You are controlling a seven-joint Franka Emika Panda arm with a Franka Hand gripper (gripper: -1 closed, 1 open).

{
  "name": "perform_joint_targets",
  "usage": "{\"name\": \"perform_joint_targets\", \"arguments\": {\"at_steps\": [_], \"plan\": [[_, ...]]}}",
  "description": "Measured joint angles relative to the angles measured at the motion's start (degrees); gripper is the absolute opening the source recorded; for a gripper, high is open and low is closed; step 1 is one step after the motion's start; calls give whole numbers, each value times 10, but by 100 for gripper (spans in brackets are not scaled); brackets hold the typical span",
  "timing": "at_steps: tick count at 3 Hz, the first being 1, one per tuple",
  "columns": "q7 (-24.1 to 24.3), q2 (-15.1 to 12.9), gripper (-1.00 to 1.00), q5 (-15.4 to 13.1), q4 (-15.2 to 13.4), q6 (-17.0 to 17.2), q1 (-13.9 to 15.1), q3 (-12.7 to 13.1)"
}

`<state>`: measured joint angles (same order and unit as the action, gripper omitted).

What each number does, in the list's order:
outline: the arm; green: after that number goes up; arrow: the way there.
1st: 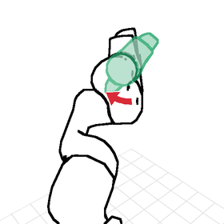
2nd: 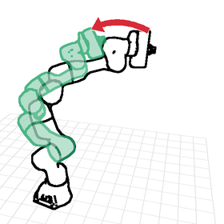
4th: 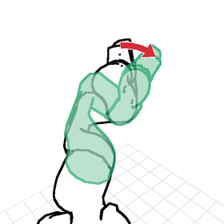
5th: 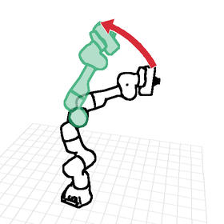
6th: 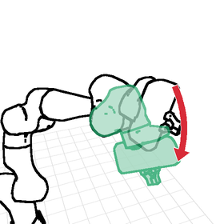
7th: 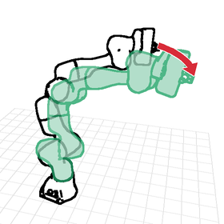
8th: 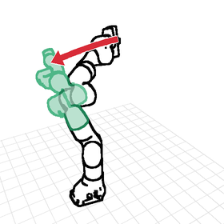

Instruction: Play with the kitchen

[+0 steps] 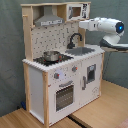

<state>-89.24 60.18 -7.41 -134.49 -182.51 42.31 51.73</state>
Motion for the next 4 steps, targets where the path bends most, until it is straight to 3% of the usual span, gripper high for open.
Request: {"name": "perform_joint_targets", "arguments": {"at_steps": [2,4], "plan": [[-62,-72,100,0,27,-43,66,16],[-74,-142,100,0,101,-52,130,63]]}}
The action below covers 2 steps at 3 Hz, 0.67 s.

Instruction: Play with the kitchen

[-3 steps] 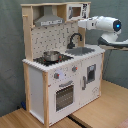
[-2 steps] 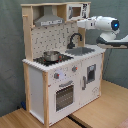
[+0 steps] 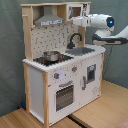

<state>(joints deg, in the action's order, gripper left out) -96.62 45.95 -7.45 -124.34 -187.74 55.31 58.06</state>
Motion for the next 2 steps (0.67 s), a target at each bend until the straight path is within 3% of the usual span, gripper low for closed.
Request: {"name": "perform_joint_targets", "arguments": {"at_steps": [2], "plan": [[0,-40,100,0,75,0,76,71]]}}
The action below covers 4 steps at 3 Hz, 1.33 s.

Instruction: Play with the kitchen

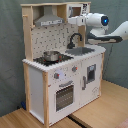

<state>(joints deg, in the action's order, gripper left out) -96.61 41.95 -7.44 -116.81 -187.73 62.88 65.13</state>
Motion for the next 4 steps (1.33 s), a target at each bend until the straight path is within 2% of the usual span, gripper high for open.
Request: {"name": "perform_joint_targets", "arguments": {"at_steps": [1,2,3,4], "plan": [[1,-8,100,1,35,0,35,32],[15,0,100,5,17,-13,-23,11],[32,8,100,5,-27,-28,-71,-12],[57,28,100,6,-71,-36,-113,-27]]}}
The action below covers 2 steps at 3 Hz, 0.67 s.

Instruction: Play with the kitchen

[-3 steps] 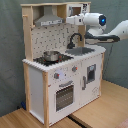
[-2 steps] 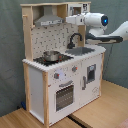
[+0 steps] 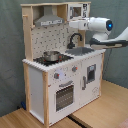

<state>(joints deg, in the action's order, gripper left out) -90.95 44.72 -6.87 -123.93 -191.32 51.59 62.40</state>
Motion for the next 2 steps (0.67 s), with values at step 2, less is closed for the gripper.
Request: {"name": "perform_joint_targets", "arguments": {"at_steps": [2], "plan": [[65,62,100,2,-74,-4,-46,-24]]}}
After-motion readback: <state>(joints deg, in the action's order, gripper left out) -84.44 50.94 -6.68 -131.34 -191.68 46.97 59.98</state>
